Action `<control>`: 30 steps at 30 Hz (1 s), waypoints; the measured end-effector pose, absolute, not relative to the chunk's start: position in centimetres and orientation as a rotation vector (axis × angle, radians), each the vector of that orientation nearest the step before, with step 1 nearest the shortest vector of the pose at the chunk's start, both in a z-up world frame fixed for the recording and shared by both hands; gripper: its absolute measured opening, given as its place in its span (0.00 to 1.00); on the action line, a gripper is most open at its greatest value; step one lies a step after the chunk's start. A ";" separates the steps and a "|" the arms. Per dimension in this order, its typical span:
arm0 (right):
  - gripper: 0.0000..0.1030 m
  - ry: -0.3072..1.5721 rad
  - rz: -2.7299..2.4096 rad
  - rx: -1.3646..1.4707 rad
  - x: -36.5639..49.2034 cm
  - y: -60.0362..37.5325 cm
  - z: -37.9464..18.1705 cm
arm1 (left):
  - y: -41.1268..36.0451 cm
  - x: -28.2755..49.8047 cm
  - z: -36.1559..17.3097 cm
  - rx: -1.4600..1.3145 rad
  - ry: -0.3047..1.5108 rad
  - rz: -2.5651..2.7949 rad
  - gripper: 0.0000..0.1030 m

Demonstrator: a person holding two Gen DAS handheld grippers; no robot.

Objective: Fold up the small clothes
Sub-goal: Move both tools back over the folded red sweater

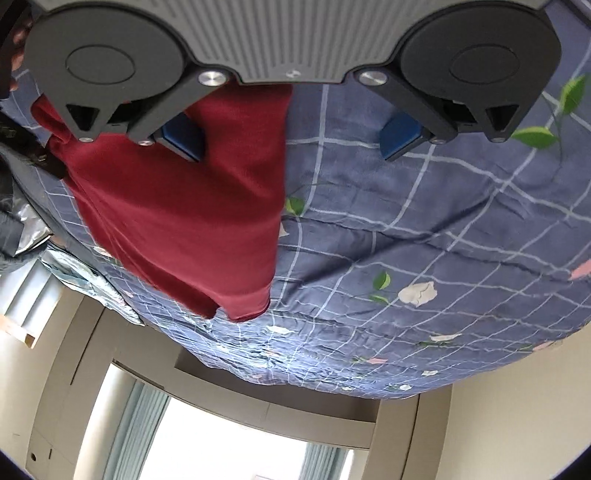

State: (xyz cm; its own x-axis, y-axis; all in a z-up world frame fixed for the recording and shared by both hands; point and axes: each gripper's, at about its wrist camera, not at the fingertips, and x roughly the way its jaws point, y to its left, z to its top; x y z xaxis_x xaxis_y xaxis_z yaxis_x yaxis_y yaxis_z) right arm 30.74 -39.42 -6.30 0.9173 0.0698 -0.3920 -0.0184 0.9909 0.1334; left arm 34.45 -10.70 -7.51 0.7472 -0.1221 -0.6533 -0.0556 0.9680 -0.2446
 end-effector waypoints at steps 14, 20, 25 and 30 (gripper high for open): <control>0.99 0.525 -0.039 0.197 28.9 -40.2 -6.9 | -10.1 34.1 -7.4 -0.251 0.733 -0.056 1.00; 1.00 0.395 0.037 0.100 31.3 -39.2 -3.6 | -9.4 35.8 -4.4 -0.250 0.642 -0.129 1.00; 0.99 0.392 0.134 -0.042 37.5 -36.1 -3.6 | -10.8 42.3 -3.7 -0.172 0.648 -0.114 1.00; 0.99 0.504 0.090 -0.048 44.8 -37.3 -5.0 | -12.2 49.1 -5.2 -0.088 0.741 -0.072 1.00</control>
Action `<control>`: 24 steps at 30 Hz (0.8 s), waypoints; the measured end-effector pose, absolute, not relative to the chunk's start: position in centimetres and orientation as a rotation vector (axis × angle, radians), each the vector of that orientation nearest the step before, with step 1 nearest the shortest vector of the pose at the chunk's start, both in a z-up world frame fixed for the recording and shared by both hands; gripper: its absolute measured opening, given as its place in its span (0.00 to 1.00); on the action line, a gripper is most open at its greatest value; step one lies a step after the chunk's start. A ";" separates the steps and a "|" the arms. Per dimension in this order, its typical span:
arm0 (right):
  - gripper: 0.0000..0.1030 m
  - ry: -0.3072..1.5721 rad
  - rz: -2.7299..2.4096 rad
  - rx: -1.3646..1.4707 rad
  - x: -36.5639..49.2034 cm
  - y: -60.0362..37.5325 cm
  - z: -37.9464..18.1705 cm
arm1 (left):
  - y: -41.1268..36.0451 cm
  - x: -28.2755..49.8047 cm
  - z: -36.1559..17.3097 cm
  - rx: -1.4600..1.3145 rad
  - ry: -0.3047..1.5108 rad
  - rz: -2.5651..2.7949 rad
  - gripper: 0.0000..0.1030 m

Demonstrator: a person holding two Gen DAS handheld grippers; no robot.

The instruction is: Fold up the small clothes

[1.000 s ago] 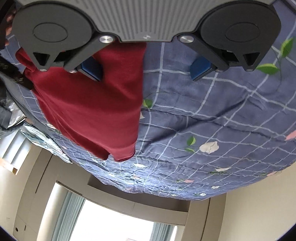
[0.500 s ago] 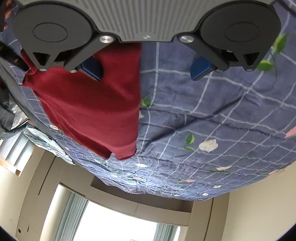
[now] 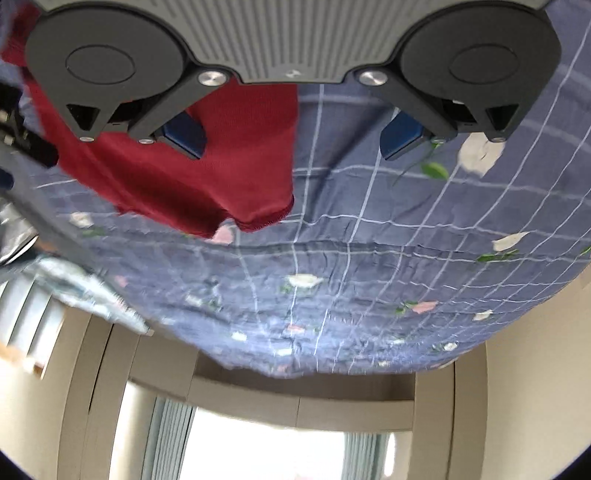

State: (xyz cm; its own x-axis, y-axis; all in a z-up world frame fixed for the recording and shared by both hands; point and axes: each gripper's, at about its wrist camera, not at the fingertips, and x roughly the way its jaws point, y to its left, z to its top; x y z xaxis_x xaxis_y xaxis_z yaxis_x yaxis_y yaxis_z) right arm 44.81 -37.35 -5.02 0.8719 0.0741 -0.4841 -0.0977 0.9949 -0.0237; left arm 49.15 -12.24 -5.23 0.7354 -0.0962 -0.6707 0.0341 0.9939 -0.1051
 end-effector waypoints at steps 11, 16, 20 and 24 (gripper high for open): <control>0.99 0.569 0.069 0.176 45.4 -41.1 -8.2 | -11.6 51.1 -7.9 -0.156 0.805 -0.093 1.00; 1.00 0.486 0.210 0.332 39.8 -41.0 -5.9 | -11.6 49.0 -6.0 -0.118 0.770 -0.066 0.99; 1.00 0.533 0.229 0.219 34.8 -38.4 -5.9 | -11.9 46.1 -4.8 -0.098 0.769 -0.095 1.00; 1.00 0.642 0.211 0.197 32.4 -37.5 -7.5 | -12.4 43.8 -4.1 -0.033 0.764 -0.106 1.00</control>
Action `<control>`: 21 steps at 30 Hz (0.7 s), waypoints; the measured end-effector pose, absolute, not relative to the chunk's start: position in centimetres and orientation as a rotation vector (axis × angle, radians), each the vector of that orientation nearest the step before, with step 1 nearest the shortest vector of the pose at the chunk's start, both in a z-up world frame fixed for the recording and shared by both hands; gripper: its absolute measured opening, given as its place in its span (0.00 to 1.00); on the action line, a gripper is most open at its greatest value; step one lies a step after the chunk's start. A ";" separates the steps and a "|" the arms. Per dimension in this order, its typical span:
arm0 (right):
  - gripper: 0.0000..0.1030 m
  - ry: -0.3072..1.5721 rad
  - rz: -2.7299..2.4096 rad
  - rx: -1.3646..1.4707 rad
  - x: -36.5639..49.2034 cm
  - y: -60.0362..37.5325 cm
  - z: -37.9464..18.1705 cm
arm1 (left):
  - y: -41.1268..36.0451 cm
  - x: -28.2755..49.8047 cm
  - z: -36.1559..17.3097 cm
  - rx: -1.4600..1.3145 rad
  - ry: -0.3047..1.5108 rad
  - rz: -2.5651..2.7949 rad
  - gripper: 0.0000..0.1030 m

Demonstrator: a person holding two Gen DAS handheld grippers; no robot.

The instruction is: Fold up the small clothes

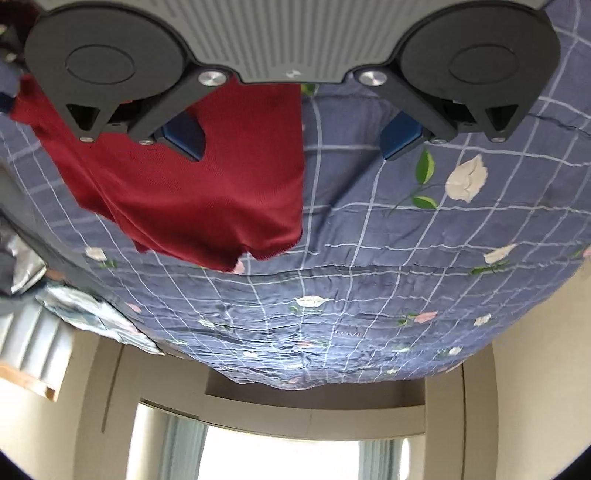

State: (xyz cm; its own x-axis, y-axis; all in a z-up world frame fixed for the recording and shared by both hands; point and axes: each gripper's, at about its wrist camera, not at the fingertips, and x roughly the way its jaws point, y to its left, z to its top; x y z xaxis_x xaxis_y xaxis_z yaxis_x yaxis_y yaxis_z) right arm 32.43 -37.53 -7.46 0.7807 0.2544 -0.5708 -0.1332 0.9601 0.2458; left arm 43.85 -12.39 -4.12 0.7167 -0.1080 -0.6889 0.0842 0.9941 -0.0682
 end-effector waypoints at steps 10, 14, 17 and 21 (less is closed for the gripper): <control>1.00 0.660 0.174 0.223 32.1 -37.7 -7.5 | -12.4 42.7 -4.2 -0.008 0.786 -0.098 0.99; 1.00 0.649 0.165 0.234 31.4 -38.0 -7.7 | -12.3 42.4 -4.2 -0.007 0.785 -0.098 0.99; 1.00 0.643 0.163 0.226 31.1 -37.9 -7.4 | -12.1 42.2 -4.2 -0.017 0.785 -0.100 0.99; 1.00 0.587 0.196 0.273 30.8 -38.8 -6.3 | -11.8 42.1 -4.1 -0.022 0.787 -0.107 0.99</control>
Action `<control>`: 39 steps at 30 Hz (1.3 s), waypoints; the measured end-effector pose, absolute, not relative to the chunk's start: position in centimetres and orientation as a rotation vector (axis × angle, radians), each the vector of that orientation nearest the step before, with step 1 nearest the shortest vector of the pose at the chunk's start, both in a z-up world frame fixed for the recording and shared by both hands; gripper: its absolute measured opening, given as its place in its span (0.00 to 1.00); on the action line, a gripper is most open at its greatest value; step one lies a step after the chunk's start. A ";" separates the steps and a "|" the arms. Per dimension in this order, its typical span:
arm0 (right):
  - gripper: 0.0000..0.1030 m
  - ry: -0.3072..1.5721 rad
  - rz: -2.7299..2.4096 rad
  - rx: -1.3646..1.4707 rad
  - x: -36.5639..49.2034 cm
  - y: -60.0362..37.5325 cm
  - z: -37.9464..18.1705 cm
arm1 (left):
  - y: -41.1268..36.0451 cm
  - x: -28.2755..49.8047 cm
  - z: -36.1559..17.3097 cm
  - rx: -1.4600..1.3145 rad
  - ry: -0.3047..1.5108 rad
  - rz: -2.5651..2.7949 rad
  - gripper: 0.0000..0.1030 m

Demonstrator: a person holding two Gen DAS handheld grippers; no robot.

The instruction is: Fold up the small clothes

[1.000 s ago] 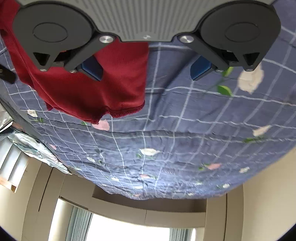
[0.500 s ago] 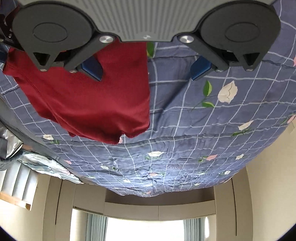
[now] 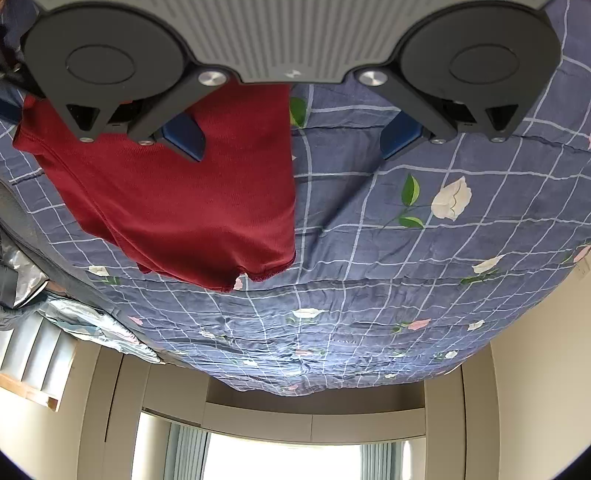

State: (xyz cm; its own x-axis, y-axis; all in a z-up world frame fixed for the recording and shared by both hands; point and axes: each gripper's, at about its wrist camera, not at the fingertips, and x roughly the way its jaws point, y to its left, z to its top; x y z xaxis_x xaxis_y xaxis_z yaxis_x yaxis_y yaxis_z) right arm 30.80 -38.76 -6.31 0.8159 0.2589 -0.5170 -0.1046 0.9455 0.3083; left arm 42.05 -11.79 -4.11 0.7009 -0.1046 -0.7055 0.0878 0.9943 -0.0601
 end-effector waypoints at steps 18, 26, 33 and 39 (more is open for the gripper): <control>1.00 0.602 0.177 0.482 37.8 -41.2 -8.9 | -7.7 44.9 -9.2 -0.336 0.806 -0.285 1.00; 1.00 0.587 0.390 0.594 38.6 -42.2 -9.3 | -7.9 44.2 -9.4 -0.307 0.757 -0.288 1.00; 1.00 0.579 0.398 0.647 38.8 -42.7 -9.5 | -7.6 45.7 -9.2 -0.293 0.834 -0.335 1.00; 1.00 0.579 0.382 0.596 38.4 -42.0 -9.3 | -7.9 44.5 -9.7 -0.287 0.767 -0.315 1.00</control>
